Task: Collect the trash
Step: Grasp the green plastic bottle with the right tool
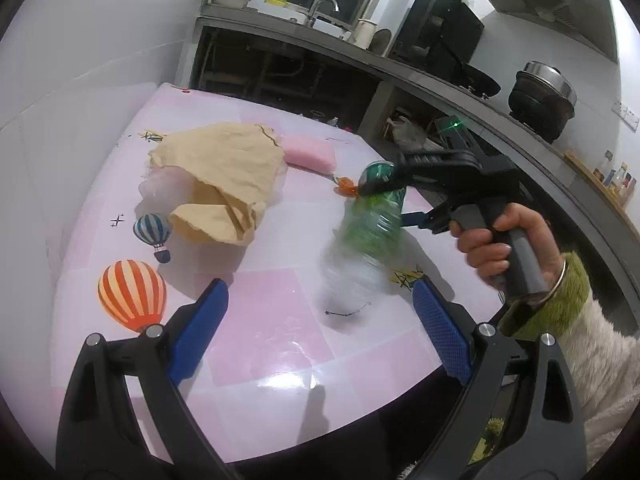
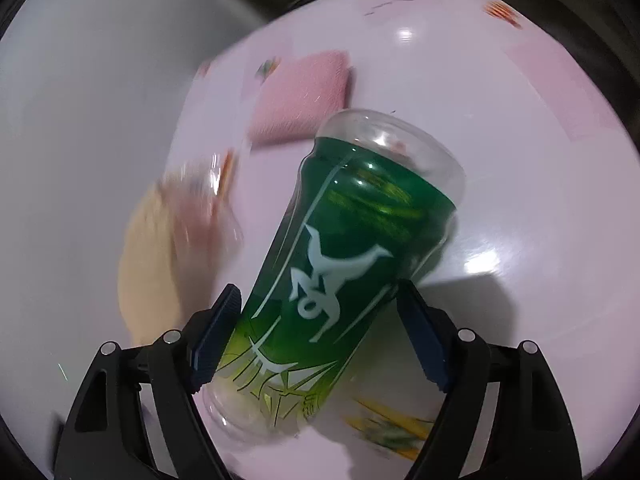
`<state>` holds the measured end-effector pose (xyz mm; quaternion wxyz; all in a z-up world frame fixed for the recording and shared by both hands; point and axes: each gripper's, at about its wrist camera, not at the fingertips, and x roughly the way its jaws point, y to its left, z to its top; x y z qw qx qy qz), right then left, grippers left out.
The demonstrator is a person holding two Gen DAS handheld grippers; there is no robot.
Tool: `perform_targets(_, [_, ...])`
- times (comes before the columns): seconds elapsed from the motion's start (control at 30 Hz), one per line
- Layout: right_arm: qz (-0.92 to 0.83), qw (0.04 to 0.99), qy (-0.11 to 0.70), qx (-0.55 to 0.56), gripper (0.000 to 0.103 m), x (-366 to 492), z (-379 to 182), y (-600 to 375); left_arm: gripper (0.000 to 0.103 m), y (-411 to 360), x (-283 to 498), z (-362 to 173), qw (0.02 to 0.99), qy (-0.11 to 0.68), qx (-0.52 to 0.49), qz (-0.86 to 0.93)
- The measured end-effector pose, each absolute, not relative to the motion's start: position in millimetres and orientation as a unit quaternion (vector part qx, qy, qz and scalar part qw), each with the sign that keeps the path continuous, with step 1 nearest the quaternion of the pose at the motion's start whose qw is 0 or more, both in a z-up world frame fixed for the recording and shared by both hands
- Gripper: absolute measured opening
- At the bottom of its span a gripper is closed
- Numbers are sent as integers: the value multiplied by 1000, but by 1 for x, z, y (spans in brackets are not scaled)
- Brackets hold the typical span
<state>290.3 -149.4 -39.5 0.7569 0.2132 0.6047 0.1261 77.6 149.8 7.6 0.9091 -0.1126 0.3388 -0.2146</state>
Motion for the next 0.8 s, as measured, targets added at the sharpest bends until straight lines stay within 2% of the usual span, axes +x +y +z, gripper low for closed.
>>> perform_targets(0.17, [104, 777, 615, 87, 78, 275, -28, -153, 89, 145, 79, 5, 904, 343, -115, -226])
perform_targets(0.23, [92, 793, 600, 59, 83, 264, -21, -154, 89, 142, 80, 4, 903, 345, -114, -228])
perform_targets(0.6, [79, 825, 559, 32, 85, 212, -14, -165, 89, 133, 84, 4, 903, 347, -108, -229])
perform_targets(0.7, [72, 823, 561, 46, 70, 213, -21, -168, 89, 128, 87, 5, 903, 346, -103, -234])
perform_targets(0.8, [69, 824, 559, 65, 69, 207, -23, -177, 89, 122, 90, 6, 902, 344, -101, -241])
